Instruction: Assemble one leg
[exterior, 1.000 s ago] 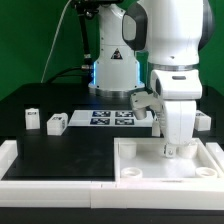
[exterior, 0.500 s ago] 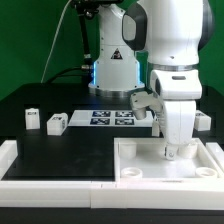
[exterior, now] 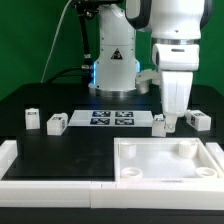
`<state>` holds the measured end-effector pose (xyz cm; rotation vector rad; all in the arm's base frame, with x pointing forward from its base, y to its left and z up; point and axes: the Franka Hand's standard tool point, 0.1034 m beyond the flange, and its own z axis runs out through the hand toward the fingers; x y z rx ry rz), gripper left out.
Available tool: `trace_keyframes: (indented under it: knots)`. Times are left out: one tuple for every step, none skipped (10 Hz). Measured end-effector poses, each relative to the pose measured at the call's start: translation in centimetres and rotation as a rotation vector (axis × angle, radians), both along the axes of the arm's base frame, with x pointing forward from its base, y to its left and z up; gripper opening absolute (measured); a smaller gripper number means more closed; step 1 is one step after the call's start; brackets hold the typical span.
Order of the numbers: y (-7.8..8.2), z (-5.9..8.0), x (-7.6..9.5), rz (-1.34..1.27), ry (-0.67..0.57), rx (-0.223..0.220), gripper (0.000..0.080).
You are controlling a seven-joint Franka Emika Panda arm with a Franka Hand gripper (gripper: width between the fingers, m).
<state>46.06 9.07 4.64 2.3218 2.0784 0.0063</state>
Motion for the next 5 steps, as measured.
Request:
trace_keyframes:
  knots:
    - [-0.08,-0.3,0.09,-0.016,0.004,0.001,0.0649]
    - [-0.12,-0.44,0.07,-0.018,0.006,0.001,0.0649]
    - [-0.07,-0.47,0.02,-0.103,0.007,0.006,0.0649]
    - [0.01,-0.48,0.0,-0.231,0.007,0.011,0.0649]
    - [-0.04,-0.54,-0.09,-0.325,0.008,0.013,0.0649]
